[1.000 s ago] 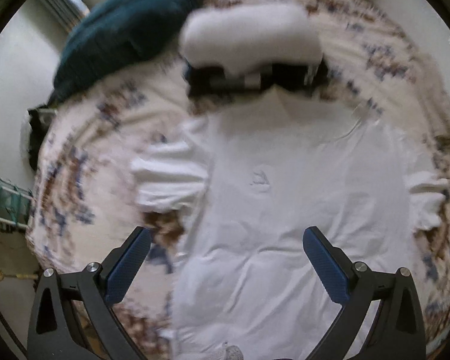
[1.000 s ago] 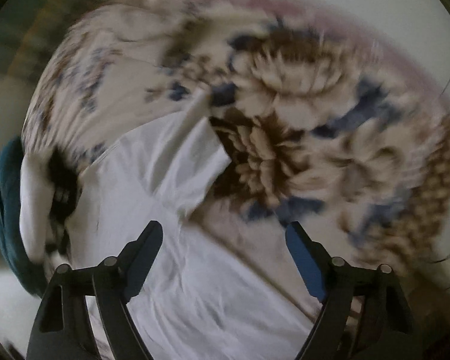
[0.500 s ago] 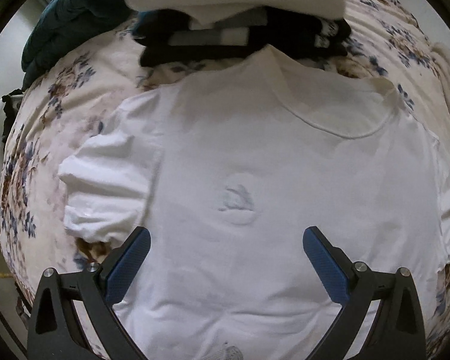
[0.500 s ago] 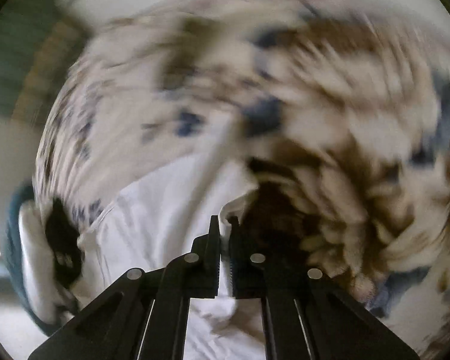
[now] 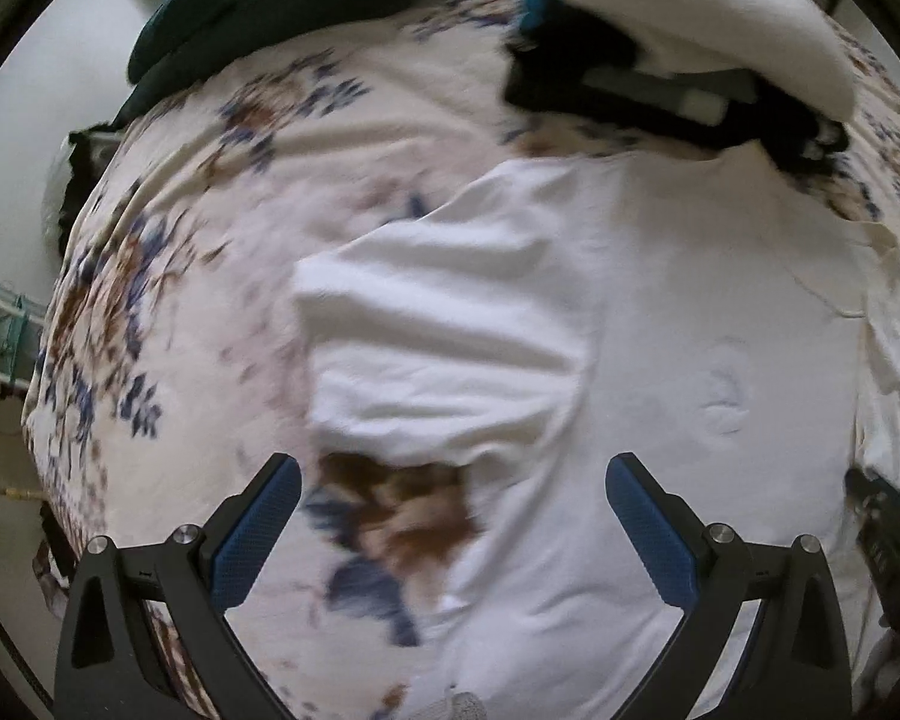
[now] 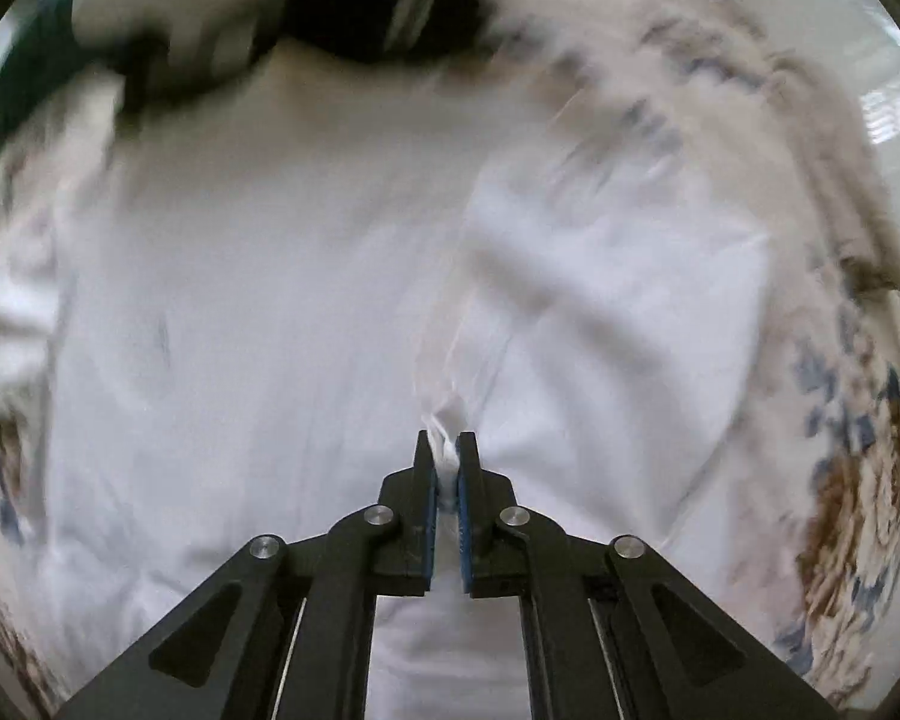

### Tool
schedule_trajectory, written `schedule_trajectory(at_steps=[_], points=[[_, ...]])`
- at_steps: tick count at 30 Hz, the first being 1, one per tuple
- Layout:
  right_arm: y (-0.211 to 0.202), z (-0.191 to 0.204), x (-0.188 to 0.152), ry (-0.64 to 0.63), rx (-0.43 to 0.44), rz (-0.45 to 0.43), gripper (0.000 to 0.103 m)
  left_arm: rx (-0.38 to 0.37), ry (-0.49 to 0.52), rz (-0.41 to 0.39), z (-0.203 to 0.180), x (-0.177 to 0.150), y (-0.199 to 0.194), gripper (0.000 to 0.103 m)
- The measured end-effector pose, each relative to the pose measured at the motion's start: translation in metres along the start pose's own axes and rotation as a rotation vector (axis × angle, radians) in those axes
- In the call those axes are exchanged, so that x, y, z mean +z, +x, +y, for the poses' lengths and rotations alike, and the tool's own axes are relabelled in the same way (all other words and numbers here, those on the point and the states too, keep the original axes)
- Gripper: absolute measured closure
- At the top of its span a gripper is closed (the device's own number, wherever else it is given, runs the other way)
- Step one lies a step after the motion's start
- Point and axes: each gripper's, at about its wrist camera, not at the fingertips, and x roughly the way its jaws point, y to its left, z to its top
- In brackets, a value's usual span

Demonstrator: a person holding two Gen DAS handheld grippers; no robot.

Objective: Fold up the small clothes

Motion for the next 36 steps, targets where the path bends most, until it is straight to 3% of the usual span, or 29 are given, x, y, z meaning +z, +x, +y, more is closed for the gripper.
schedule_trajectory(at_steps=[1, 2, 4, 7, 10, 14, 16, 19, 22, 25, 27, 28, 30, 33, 36], points=[[-0.001, 0.001, -0.006, 0.011, 0.026, 0.015, 0.073, -0.003, -0.015, 0.005, 0.01, -0.003, 0.001, 0.0], [-0.006, -0.003, -0.013, 0.05, 0.091, 0.018, 0.052, -0.006, -0.03, 0.011, 0.019, -0.005, 0.003, 0.0], [-0.023, -0.018, -0.027, 0.139, 0.167, 0.001, 0.038, -0.012, -0.066, 0.029, 0.036, -0.012, 0.005, 0.0], [-0.047, -0.049, -0.042, 0.261, 0.199, -0.033, 0.038, -0.043, -0.15, 0.063, 0.062, -0.02, 0.01, 0.0], [-0.058, -0.072, -0.041, 0.308, 0.154, -0.057, 0.038, -0.076, -0.234, 0.082, 0.08, -0.023, 0.015, 0.0], [-0.035, -0.047, -0.008, 0.085, 0.028, -0.038, 0.038, -0.129, -0.297, 0.099, 0.09, -0.021, 0.027, 0.0], [-0.017, -0.027, -0.003, 0.01, 0.005, 0.003, 0.039, -0.239, -0.374, 0.139, 0.095, -0.017, 0.041, 0.0], [0.0, -0.019, -0.001, 0.06, 0.031, 0.054, 0.039, -0.454, -0.568, 0.213, 0.108, -0.017, 0.069, 0.003], [-0.007, -0.03, -0.006, 0.172, 0.042, 0.027, 0.039, -0.62, -0.804, 0.259, 0.117, -0.022, 0.102, 0.015], [-0.016, -0.048, -0.016, 0.267, 0.051, 0.019, 0.039, -0.6, -0.879, 0.23, 0.114, -0.013, 0.113, 0.053], [-0.018, -0.059, -0.023, 0.297, 0.04, 0.024, 0.039, -0.563, -0.859, 0.179, 0.11, -0.003, 0.11, 0.089], [-0.019, -0.068, -0.028, 0.31, 0.035, 0.028, 0.039, -0.557, -0.836, 0.15, 0.108, 0.004, 0.106, 0.095], [-0.021, -0.079, -0.035, 0.329, 0.028, 0.033, 0.039, -0.516, -0.746, 0.068, 0.097, 0.021, 0.088, 0.098], [-0.027, -0.102, -0.047, 0.368, 0.025, 0.033, 0.039, -0.438, -0.506, -0.065, 0.061, 0.048, 0.051, 0.098], [-0.036, -0.128, -0.062, 0.409, 0.017, 0.03, 0.039, -0.425, -0.224, -0.158, -0.001, 0.059, 0.018, 0.098]])
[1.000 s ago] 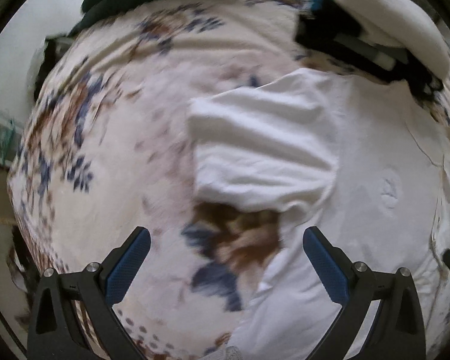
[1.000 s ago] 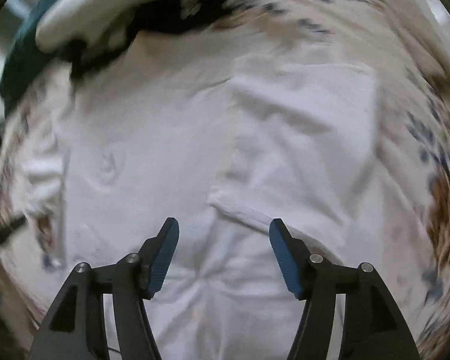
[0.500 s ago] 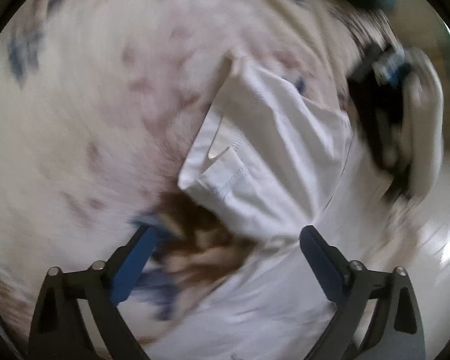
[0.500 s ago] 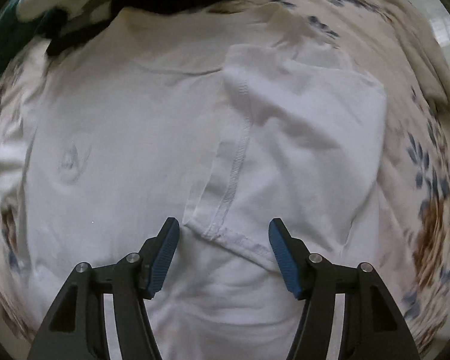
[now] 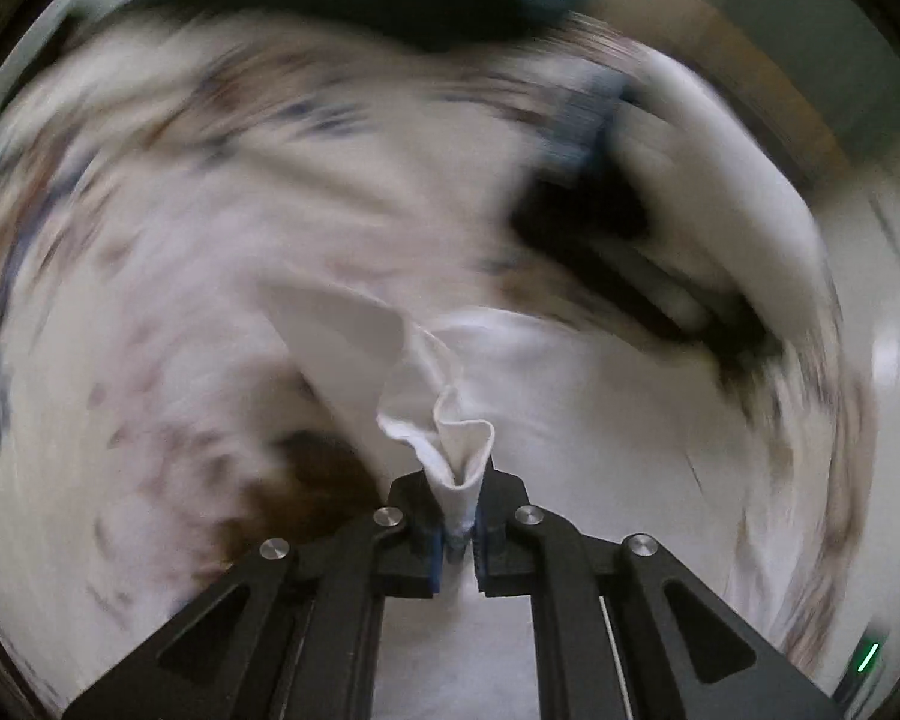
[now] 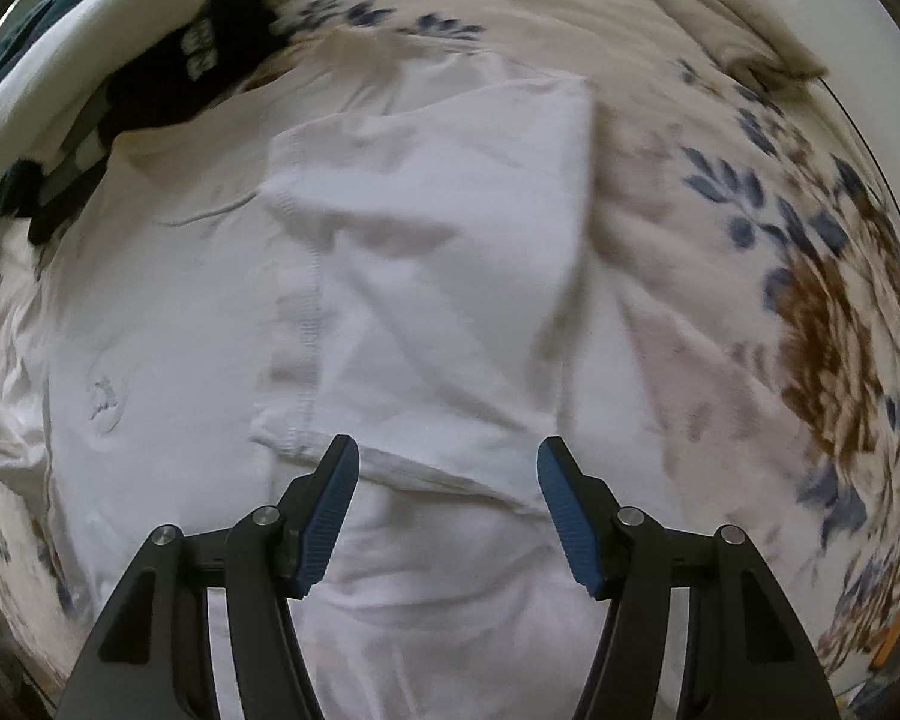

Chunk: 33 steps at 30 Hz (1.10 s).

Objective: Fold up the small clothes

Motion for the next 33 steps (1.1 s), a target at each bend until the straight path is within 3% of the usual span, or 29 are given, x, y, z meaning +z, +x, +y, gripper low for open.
schedule_trajectory(at_steps=[5, 7, 8, 10, 11, 12, 17, 20, 22, 25, 28, 33], points=[[-0.01, -0.042, -0.008, 0.04, -0.014, 0.006, 0.039, -0.107, 0.361, 0.097, -0.101, -0.047, 0.018, 0.094], [-0.014, -0.055, -0.012, 0.052, -0.005, 0.017, 0.039, -0.123, 0.414, 0.135, -0.116, -0.06, 0.023, 0.092], [-0.016, -0.059, -0.013, 0.055, 0.001, 0.023, 0.039, -0.125, 0.422, 0.151, -0.118, -0.066, 0.023, 0.087], [-0.023, -0.07, -0.016, 0.063, 0.02, 0.031, 0.039, -0.125, 0.406, 0.165, -0.114, -0.067, 0.024, 0.061], [-0.024, -0.064, -0.011, 0.066, 0.026, 0.033, 0.039, -0.117, 0.391, 0.17, -0.108, -0.066, 0.023, 0.038], [-0.028, -0.068, -0.009, 0.068, 0.043, 0.037, 0.039, -0.102, 0.362, 0.163, -0.099, -0.061, 0.021, 0.026], [-0.04, -0.068, 0.0, 0.069, 0.234, 0.083, 0.038, 0.005, 0.271, 0.096, -0.046, -0.041, -0.006, 0.025], [-0.037, -0.043, 0.0, 0.04, 0.302, 0.094, 0.038, 0.098, 0.269, 0.092, -0.031, -0.031, 0.009, 0.025], [-0.026, -0.027, 0.014, 0.009, 0.345, 0.101, 0.038, 0.153, 0.304, 0.135, -0.026, -0.031, 0.028, 0.025], [-0.014, 0.01, 0.023, -0.057, 0.336, 0.119, 0.038, 0.209, 0.373, 0.194, -0.024, -0.041, 0.053, 0.025], [0.008, 0.038, 0.015, -0.15, 0.202, 0.216, 0.038, 0.214, 0.385, 0.214, -0.021, -0.048, 0.058, 0.025], [-0.027, -0.014, 0.01, -0.075, 0.237, 0.189, 0.038, 0.176, 0.378, 0.122, -0.028, -0.041, 0.008, 0.025]])
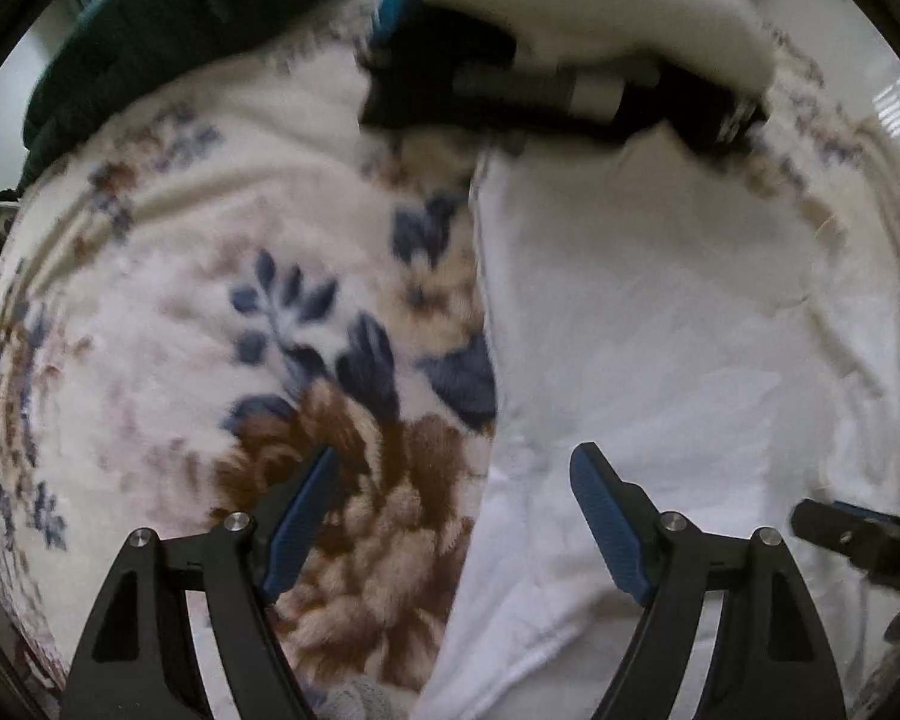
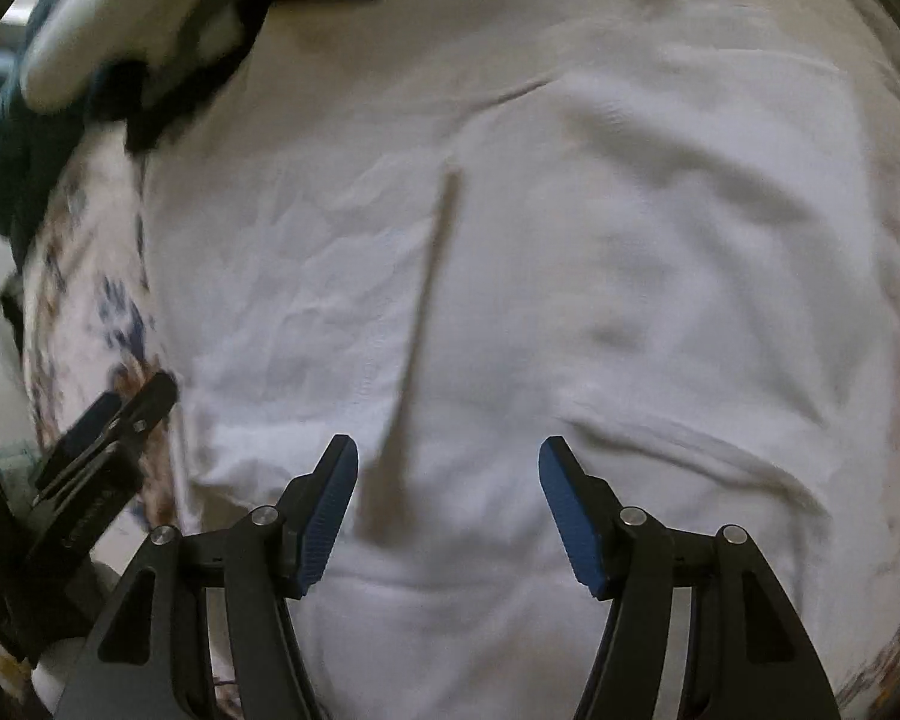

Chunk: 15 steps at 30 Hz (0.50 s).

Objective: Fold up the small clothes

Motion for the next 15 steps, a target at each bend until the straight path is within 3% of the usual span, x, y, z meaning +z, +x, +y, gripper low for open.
schedule_trajectory(at_steps=[4, 7, 11, 15], points=[[-0.079, -0.062, -0.02, 0.111, 0.031, -0.052, 0.038, -0.019, 0.009, -0.066, -0.011, -0.007, -0.056, 0.025], [-0.131, -0.106, -0.038, 0.155, 0.019, -0.062, 0.035, -0.045, 0.014, -0.058, -0.034, -0.02, -0.083, 0.025], [-0.16, -0.154, -0.065, 0.186, -0.01, -0.019, 0.034, -0.103, 0.003, 0.028, -0.085, -0.053, -0.102, 0.025], [-0.166, -0.203, -0.082, 0.157, -0.033, 0.027, 0.034, -0.158, 0.0, 0.156, -0.161, -0.125, -0.106, 0.025]])
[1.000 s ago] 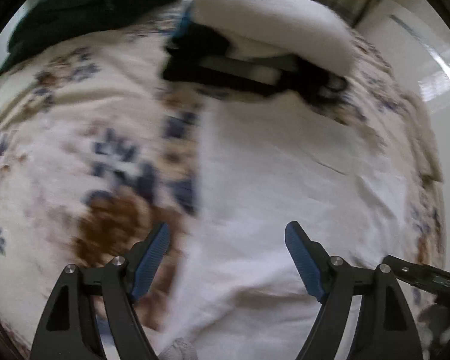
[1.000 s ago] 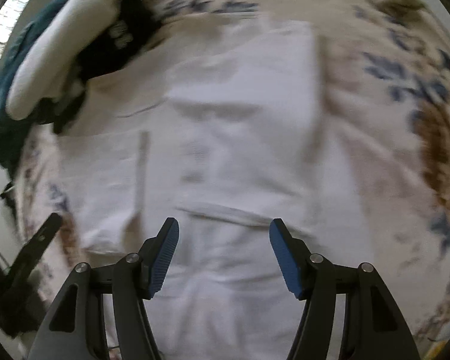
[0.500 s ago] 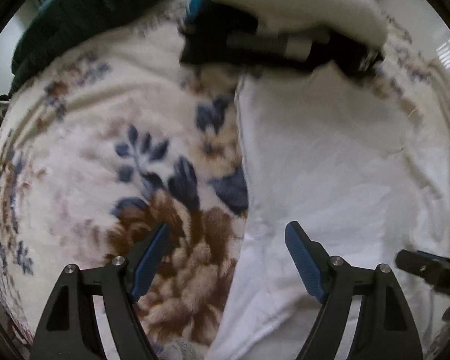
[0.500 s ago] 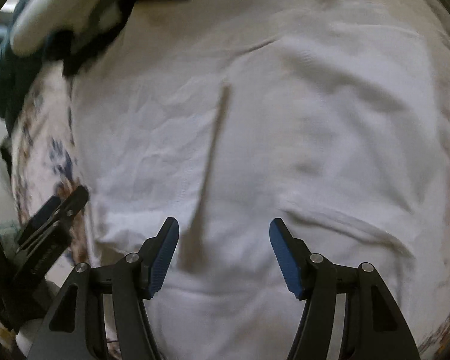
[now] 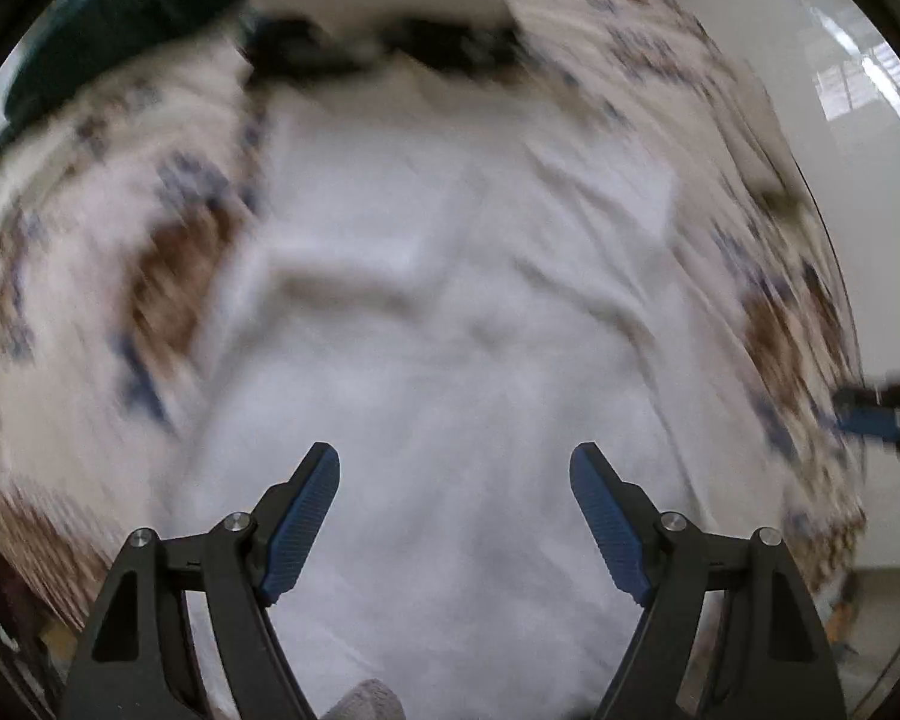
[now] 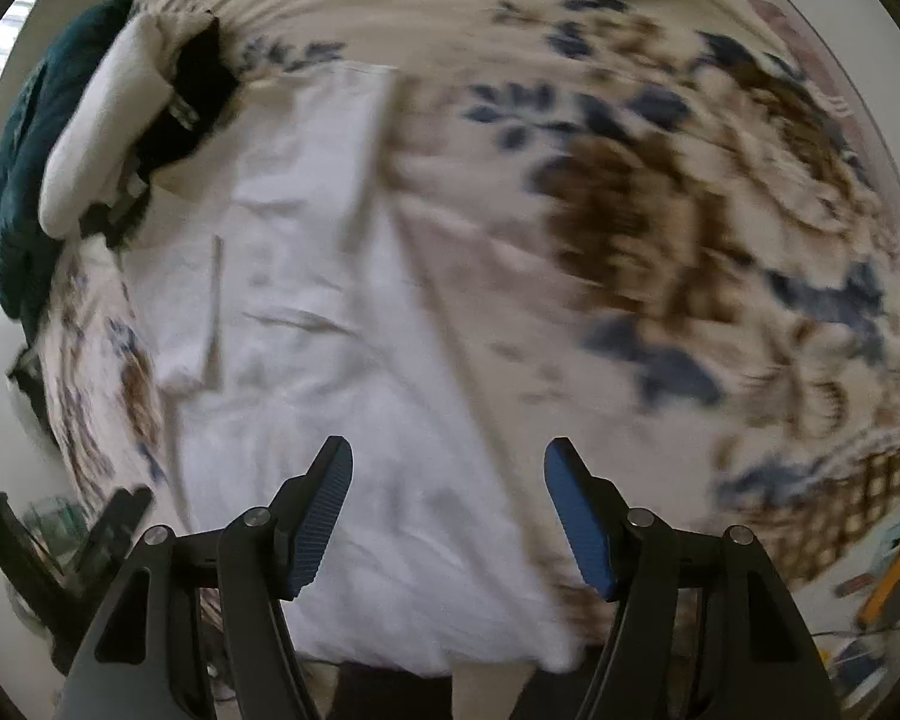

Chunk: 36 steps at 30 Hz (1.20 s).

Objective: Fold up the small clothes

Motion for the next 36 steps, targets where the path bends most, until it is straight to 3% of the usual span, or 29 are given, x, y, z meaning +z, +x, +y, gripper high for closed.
schedule_trajectory(at_steps=[7, 12, 13, 15, 16, 18, 20, 28, 33, 36], points=[[-0.003, -0.059, 0.006, -0.077, -0.055, 0.033, 0.034, -0.135, -0.037, 0.271, -0.122, -0.114, 0.064, 0.025], [0.007, -0.078, 0.027, -0.104, -0.043, 0.046, 0.035, -0.185, -0.018, 0.351, -0.176, -0.159, 0.107, 0.028], [0.012, -0.075, 0.032, -0.107, -0.038, 0.048, 0.034, -0.185, -0.016, 0.346, -0.182, -0.163, 0.116, 0.033], [0.018, -0.075, 0.041, -0.118, -0.03, 0.052, 0.034, -0.119, 0.008, 0.321, -0.187, -0.165, 0.128, 0.057], [0.021, -0.073, 0.048, -0.131, -0.016, 0.049, 0.034, -0.104, 0.011, 0.305, -0.187, -0.164, 0.129, 0.064], [0.028, -0.066, 0.06, -0.157, 0.0, 0.054, 0.035, -0.105, -0.019, 0.277, -0.178, -0.161, 0.12, 0.094], [0.037, -0.054, 0.08, -0.176, 0.046, 0.059, 0.034, -0.129, -0.039, 0.243, -0.168, -0.158, 0.102, 0.099], [0.088, 0.012, 0.179, -0.195, 0.257, 0.1, 0.035, -0.129, -0.097, 0.126, -0.131, -0.149, 0.03, 0.099], [0.124, 0.046, 0.233, -0.15, 0.304, 0.138, 0.035, -0.126, -0.155, 0.068, -0.109, -0.15, 0.005, 0.099], [0.144, 0.056, 0.249, -0.108, 0.324, 0.17, 0.038, -0.118, -0.184, 0.051, -0.093, -0.15, -0.003, 0.099]])
